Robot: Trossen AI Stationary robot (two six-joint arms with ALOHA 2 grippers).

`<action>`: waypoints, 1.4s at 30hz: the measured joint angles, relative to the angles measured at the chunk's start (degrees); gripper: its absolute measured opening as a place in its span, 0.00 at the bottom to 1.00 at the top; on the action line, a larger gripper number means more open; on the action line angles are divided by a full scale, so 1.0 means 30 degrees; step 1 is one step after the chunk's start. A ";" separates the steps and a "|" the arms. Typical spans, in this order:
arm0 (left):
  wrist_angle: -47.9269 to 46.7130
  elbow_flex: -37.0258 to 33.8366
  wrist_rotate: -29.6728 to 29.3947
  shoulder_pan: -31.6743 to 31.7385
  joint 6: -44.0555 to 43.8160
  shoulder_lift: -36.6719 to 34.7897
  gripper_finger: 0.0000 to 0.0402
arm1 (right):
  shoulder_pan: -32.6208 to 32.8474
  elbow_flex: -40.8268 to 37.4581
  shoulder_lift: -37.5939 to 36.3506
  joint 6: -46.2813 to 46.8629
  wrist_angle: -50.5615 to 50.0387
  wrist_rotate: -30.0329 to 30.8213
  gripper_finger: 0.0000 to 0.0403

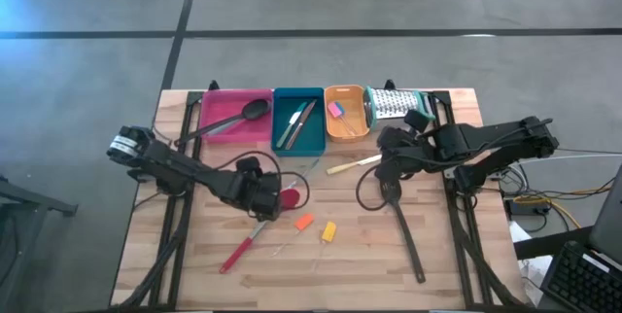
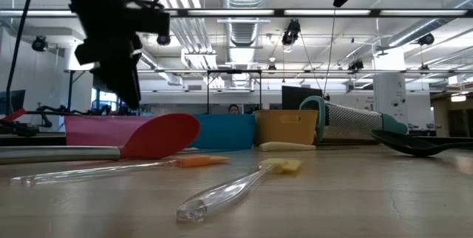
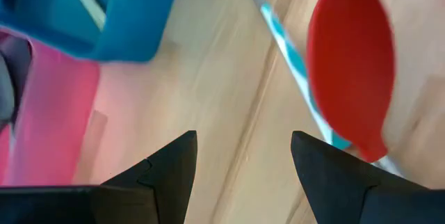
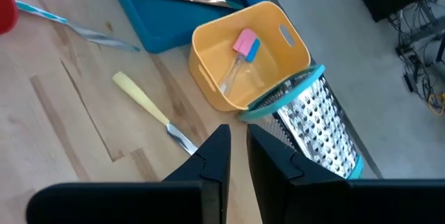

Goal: Pick & Place Kitchen Items
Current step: Put the yellow knife into the blue bin

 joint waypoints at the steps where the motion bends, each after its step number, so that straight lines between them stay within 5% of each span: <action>1: 0.0010 -0.0150 0.0110 0.0000 -0.0220 0.0003 0.59 | 0.0001 -0.0004 -0.0001 -0.0316 0.0180 -0.0003 0.11; 6: 0.1120 -0.0339 0.0787 -0.0308 0.0172 0.0003 0.59 | 0.0000 0.0054 0.0000 -0.1311 0.0968 -0.0003 0.11; 16: 0.7328 -0.0801 0.0761 -0.0430 0.5657 0.0003 0.59 | 0.0000 0.0025 0.0000 -0.1756 0.1898 -0.0029 0.11; 29: 0.4611 -0.0467 0.0782 -0.0483 0.1644 -0.0004 0.59 | 0.0007 0.0018 -0.0007 -0.1752 0.1890 -0.0032 0.11; 42: 0.4782 -0.1893 0.0788 -0.0495 0.0746 -0.0004 0.59 | -0.0056 -0.0944 -0.0022 -0.2573 0.3567 0.0011 0.11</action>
